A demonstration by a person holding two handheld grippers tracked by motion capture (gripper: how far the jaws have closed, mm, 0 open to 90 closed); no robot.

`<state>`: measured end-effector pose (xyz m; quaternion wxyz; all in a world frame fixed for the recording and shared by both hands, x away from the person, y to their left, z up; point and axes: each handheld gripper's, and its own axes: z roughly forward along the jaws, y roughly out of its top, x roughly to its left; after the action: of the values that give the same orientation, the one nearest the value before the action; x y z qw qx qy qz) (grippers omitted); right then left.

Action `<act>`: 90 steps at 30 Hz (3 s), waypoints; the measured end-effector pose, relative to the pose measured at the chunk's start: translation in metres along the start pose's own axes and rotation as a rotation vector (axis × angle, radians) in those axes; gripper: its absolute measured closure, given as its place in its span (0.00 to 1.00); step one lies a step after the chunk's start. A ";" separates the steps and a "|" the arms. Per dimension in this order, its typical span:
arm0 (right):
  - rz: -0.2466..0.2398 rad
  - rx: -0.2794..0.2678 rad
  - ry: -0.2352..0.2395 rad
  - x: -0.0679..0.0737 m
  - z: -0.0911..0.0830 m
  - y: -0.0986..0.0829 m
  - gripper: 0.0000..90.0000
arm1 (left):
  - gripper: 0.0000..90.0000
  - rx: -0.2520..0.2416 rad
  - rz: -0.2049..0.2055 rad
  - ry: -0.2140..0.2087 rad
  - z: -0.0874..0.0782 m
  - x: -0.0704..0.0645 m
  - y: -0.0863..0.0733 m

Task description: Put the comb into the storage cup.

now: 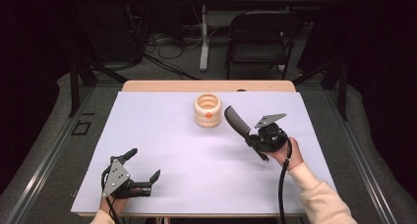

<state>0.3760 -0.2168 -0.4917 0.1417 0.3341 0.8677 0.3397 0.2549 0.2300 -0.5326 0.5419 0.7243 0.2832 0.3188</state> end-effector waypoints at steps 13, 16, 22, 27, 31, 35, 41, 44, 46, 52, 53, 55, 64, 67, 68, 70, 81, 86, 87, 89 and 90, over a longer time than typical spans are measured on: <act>0.014 -0.038 -0.022 0.000 0.005 0.004 0.80 | 0.00 0.001 0.002 0.001 0.000 0.000 0.000; 0.016 -0.047 -0.022 0.001 0.007 0.005 0.80 | 0.00 0.001 0.002 0.001 0.000 0.000 0.000; 0.012 -0.055 -0.022 0.002 0.010 0.009 0.80 | 0.00 0.001 0.000 0.001 0.000 0.000 0.000; 0.016 -0.066 -0.024 0.003 0.011 0.011 0.80 | 0.00 0.003 0.000 0.000 0.000 0.000 0.000; 0.020 -0.072 -0.025 0.002 0.012 0.012 0.80 | 0.00 0.005 -0.001 0.001 0.000 0.000 0.000; 0.024 -0.080 -0.026 0.001 0.012 0.013 0.80 | 0.00 0.005 -0.002 0.001 0.000 0.000 0.000; 0.029 -0.088 -0.025 0.001 0.013 0.015 0.80 | 0.00 0.003 -0.001 0.002 0.000 0.000 0.000; 0.026 -0.094 -0.025 0.001 0.014 0.017 0.80 | 0.00 0.002 0.000 0.003 0.000 0.000 0.000; 0.028 -0.096 -0.023 0.002 0.015 0.018 0.80 | 0.00 0.004 -0.001 0.003 0.000 0.001 0.000; 0.033 -0.108 -0.022 0.001 0.015 0.020 0.80 | 0.00 0.004 -0.004 0.002 0.000 0.001 0.000; 0.036 -0.110 -0.022 0.001 0.015 0.021 0.80 | 0.00 0.005 -0.003 0.002 0.000 0.001 0.000; 0.035 -0.117 -0.023 0.000 0.015 0.022 0.80 | 0.00 0.004 -0.002 0.002 0.000 0.000 0.000; 0.044 -0.134 -0.020 -0.003 0.014 0.026 0.80 | 0.00 0.002 -0.002 0.003 0.000 0.001 0.000; 0.044 -0.139 -0.024 -0.003 0.014 0.027 0.80 | 0.00 -0.002 -0.004 0.003 0.000 0.001 0.000; 0.046 -0.141 -0.022 -0.003 0.014 0.027 0.80 | 0.00 -0.002 -0.004 0.004 0.000 0.001 0.000; 0.045 -0.141 -0.022 -0.003 0.015 0.028 0.80 | 0.00 -0.003 -0.004 0.006 0.000 0.001 0.000; 0.038 -0.164 -0.017 -0.003 0.016 0.035 0.80 | 0.00 -0.003 -0.005 0.005 0.000 0.001 0.000; 0.043 -0.170 -0.015 -0.005 0.017 0.038 0.80 | 0.00 -0.002 -0.005 0.006 0.000 0.001 0.000; 0.042 -0.170 -0.017 -0.005 0.018 0.038 0.80 | 0.00 -0.003 -0.004 0.007 0.000 0.001 0.000; 0.044 -0.172 -0.015 -0.005 0.019 0.039 0.80 | 0.00 -0.003 -0.004 0.006 0.000 0.001 0.000; 0.044 -0.173 -0.015 -0.005 0.020 0.039 0.80 | 0.00 -0.003 -0.004 0.006 0.000 0.001 0.000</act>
<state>0.4084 -0.1892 -0.4793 0.1690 0.3423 0.8264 0.4138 0.2552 0.2306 -0.5325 0.5428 0.7218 0.2860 0.3203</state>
